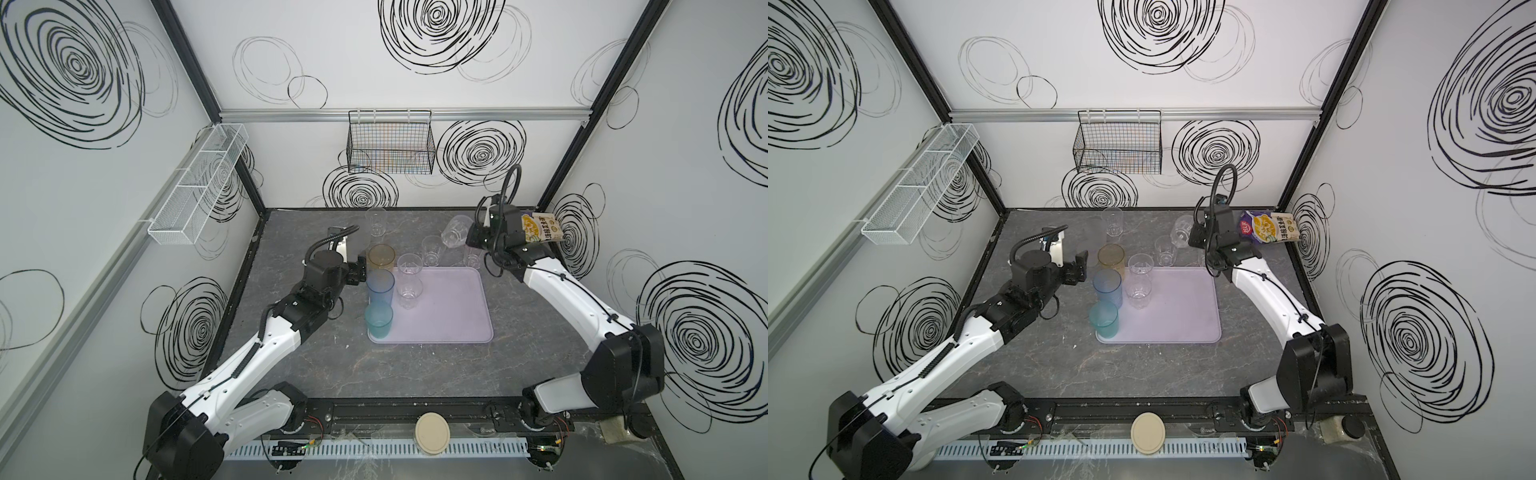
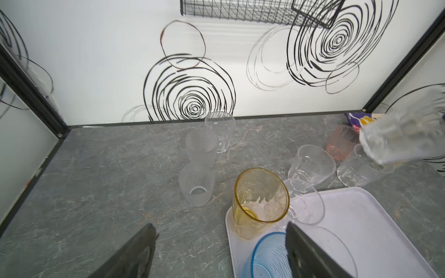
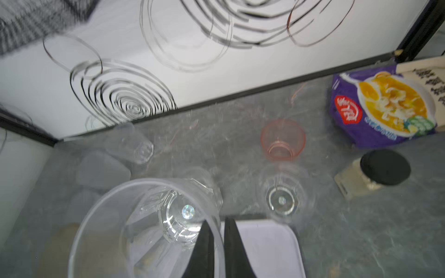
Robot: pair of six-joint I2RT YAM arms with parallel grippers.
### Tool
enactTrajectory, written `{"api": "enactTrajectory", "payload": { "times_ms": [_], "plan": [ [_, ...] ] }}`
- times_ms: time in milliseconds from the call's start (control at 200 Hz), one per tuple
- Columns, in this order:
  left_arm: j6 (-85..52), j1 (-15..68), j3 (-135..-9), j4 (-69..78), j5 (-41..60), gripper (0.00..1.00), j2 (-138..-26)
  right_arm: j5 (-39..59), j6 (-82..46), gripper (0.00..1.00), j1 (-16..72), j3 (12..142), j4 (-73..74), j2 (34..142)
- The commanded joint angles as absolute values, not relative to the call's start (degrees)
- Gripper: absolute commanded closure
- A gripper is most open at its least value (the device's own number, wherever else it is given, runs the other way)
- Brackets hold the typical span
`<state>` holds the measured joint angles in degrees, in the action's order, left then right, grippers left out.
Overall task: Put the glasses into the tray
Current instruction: 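Carry the clear glass over the tray and lower it beside the others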
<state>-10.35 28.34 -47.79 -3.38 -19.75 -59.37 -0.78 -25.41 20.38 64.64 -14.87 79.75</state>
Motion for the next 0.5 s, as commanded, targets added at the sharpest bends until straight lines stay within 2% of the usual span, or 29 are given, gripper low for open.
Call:
{"api": "enactTrajectory", "payload": {
  "times_ms": [0, 35, 250, 495],
  "plan": [
    [-9.0, 28.0, -45.9, -3.8, -25.8, 0.0, -56.8, -4.2, -24.8, 1.0, 25.0, 57.0, -19.2, 74.7],
    [-10.6, 27.7, -44.6, -3.7, -26.0, 0.04, -56.3, -5.0, -25.0, 1.0, 26.3, 55.2, -20.8, 73.3],
    [-14.6, 27.2, -41.7, -2.4, -18.3, 0.04, -56.5, -4.8, -25.3, 1.0, 32.2, 52.4, -31.6, 70.7],
    [-14.1, 26.5, -39.2, 1.0, -14.5, 0.04, -56.9, -5.6, -30.2, 1.0, 40.8, 50.4, -30.8, 73.3]
  ]
}}
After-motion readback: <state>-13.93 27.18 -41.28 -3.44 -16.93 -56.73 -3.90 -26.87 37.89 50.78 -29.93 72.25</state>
